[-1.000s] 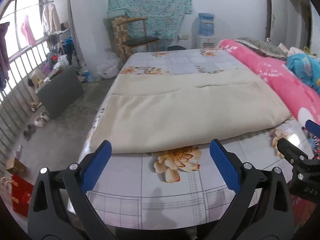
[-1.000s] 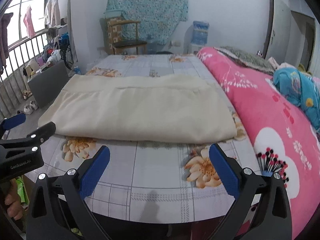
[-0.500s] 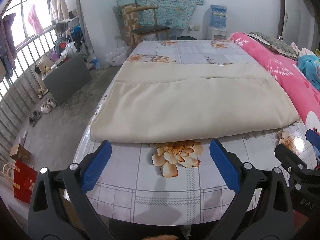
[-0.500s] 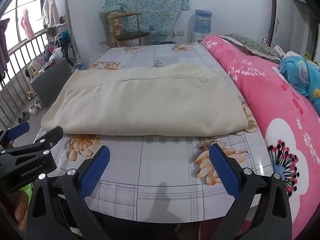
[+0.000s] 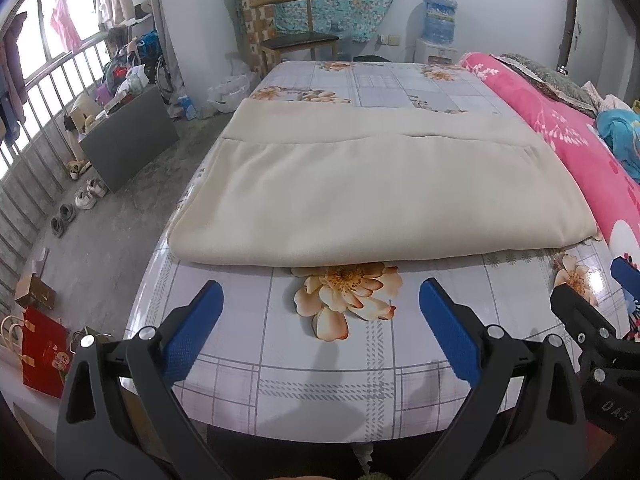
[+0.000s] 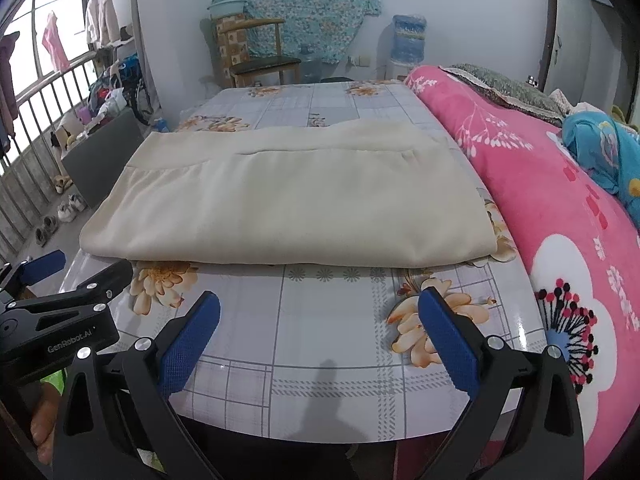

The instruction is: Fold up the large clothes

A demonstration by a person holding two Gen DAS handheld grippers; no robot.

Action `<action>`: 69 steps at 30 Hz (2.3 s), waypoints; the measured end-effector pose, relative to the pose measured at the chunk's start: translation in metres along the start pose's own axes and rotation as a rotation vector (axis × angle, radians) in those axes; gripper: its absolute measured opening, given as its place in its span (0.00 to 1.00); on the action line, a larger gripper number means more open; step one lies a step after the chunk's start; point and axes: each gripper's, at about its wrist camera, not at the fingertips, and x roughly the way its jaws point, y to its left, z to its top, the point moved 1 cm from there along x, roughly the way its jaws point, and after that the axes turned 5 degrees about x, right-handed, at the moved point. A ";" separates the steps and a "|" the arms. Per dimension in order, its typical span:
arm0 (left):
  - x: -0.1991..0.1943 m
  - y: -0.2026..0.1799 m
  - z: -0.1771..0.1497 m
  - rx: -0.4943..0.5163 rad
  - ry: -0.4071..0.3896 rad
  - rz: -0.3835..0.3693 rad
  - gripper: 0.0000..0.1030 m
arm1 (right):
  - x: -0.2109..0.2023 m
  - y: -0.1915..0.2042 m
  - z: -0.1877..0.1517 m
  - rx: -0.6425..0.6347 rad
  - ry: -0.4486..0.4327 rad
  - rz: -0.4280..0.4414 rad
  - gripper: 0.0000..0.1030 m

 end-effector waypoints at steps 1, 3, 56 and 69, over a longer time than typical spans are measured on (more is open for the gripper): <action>0.000 0.000 0.000 -0.002 0.001 -0.001 0.92 | 0.000 0.000 0.000 -0.001 -0.001 -0.002 0.94; -0.001 0.002 0.000 -0.008 0.000 -0.002 0.92 | 0.000 0.000 0.001 0.001 -0.001 0.002 0.94; 0.005 0.003 -0.004 -0.007 0.022 -0.017 0.92 | 0.009 0.004 0.001 -0.013 0.035 -0.007 0.94; 0.007 0.003 -0.005 -0.007 0.022 -0.018 0.92 | 0.010 0.003 0.001 -0.013 0.036 -0.007 0.94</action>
